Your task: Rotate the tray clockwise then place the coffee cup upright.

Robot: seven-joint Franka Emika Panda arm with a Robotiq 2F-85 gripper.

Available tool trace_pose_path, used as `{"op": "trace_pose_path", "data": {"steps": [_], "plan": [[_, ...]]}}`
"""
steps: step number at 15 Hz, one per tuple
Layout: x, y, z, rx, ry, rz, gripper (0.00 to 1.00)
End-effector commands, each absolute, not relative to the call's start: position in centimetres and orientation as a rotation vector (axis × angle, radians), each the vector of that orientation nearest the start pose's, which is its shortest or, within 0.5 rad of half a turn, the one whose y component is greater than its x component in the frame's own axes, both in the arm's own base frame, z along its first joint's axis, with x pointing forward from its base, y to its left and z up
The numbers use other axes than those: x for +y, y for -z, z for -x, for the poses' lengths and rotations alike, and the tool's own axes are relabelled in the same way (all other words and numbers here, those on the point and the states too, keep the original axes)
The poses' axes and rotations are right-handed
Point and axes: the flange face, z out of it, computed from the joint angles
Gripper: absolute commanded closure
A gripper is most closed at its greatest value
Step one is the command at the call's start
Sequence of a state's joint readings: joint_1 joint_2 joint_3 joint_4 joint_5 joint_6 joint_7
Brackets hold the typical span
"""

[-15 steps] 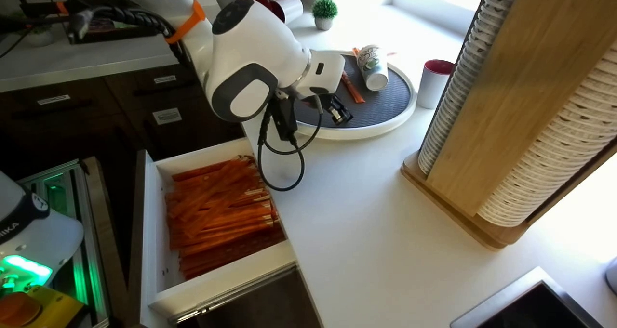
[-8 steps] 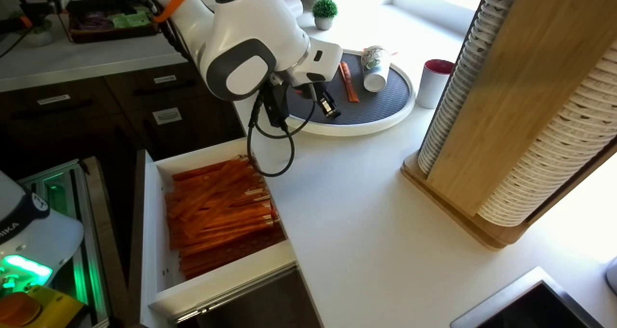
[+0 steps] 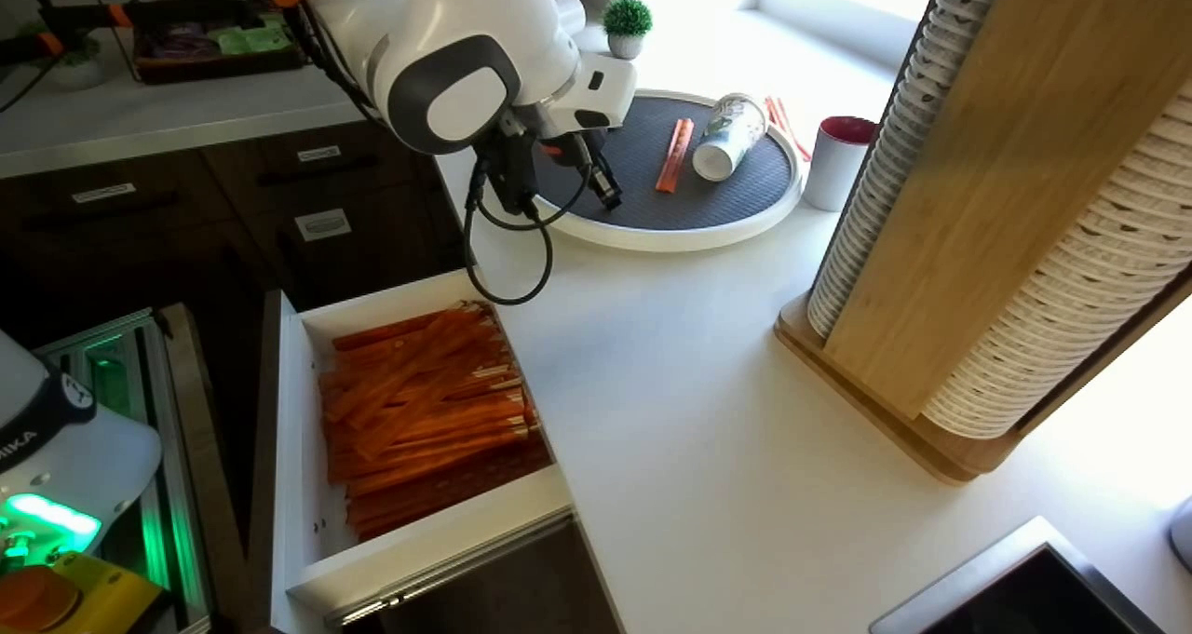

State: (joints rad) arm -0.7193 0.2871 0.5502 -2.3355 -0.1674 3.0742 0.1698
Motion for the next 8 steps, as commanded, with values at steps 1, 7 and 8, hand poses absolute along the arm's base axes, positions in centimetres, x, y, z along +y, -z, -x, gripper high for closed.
{"op": "trace_pose_path", "data": {"steps": [1,7,8], "plan": [[-6.7,-28.1,-55.3,0.233,0.664,2.953,1.0],[-4.5,-28.6,-56.7,0.075,0.624,2.963,1.0],[-4.0,-28.6,-57.0,0.056,0.613,2.96,1.0]]}}
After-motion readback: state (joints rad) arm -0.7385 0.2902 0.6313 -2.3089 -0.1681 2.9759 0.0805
